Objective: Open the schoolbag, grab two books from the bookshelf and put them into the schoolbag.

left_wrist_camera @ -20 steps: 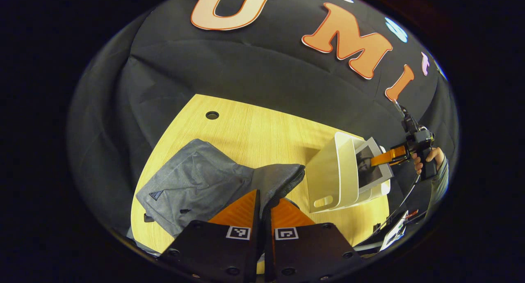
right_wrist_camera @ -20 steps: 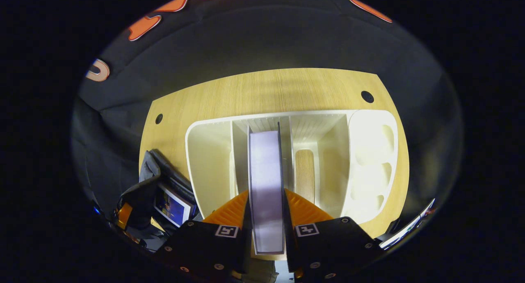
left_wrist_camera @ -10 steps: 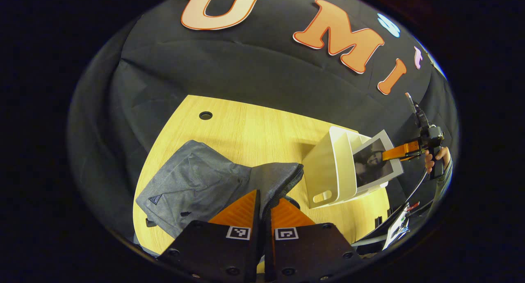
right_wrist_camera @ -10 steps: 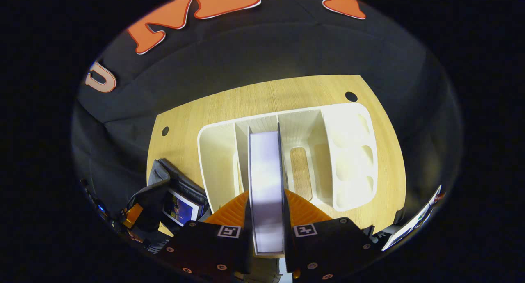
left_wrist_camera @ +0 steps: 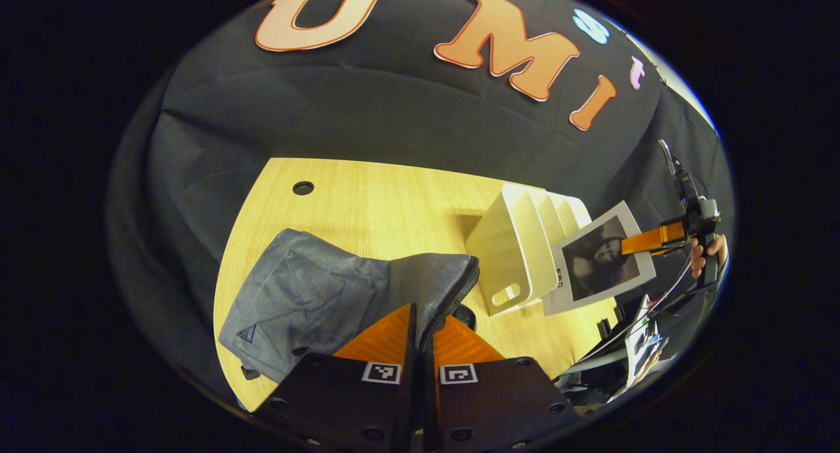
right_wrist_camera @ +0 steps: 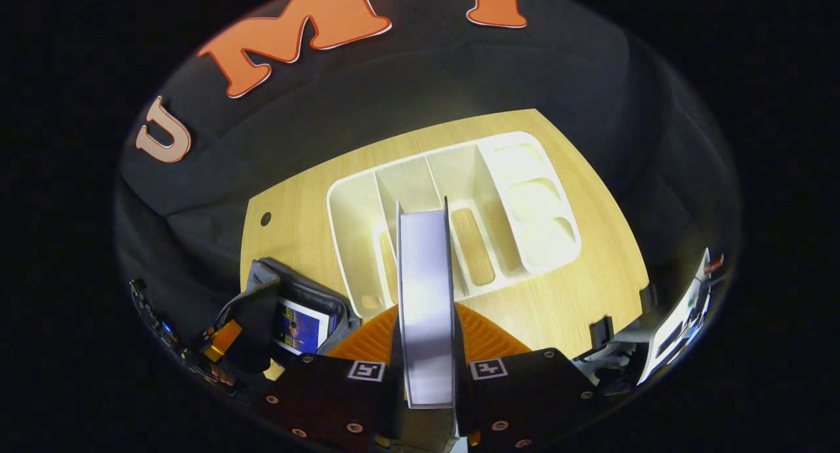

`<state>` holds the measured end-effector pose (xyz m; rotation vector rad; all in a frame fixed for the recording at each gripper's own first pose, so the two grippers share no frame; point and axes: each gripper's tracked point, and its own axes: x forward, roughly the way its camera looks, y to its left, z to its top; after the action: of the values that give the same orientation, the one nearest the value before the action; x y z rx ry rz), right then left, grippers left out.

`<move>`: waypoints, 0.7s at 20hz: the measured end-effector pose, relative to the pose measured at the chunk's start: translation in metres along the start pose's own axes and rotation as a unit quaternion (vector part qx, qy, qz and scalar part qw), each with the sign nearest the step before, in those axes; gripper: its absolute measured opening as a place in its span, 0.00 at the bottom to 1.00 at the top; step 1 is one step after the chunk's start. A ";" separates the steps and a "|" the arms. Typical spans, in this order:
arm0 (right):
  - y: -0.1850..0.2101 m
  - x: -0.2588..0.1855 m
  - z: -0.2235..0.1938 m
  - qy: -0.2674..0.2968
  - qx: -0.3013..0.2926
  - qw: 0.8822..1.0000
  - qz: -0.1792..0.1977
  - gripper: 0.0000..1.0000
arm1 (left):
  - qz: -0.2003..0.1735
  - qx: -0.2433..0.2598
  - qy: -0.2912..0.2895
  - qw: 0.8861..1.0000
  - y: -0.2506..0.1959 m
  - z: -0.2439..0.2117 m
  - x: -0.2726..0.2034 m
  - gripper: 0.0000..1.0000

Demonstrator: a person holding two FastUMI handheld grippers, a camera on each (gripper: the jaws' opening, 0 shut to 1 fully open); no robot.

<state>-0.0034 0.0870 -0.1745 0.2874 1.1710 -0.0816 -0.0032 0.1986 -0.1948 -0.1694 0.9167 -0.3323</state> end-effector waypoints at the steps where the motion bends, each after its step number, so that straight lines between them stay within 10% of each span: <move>1: 0.001 -0.005 -0.010 0.000 0.007 1.000 -0.002 0.32 | -0.005 0.004 0.001 1.000 0.000 0.001 -0.002 0.07; 14: 0.022 -0.048 -0.097 -0.021 0.094 0.995 0.000 0.32 | -0.060 0.058 0.017 0.996 0.007 -0.009 -0.014 0.07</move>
<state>-0.1047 0.1294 -0.1616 0.4491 1.1235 -0.1975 -0.0170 0.2105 -0.1921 -0.1131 0.9203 -0.4999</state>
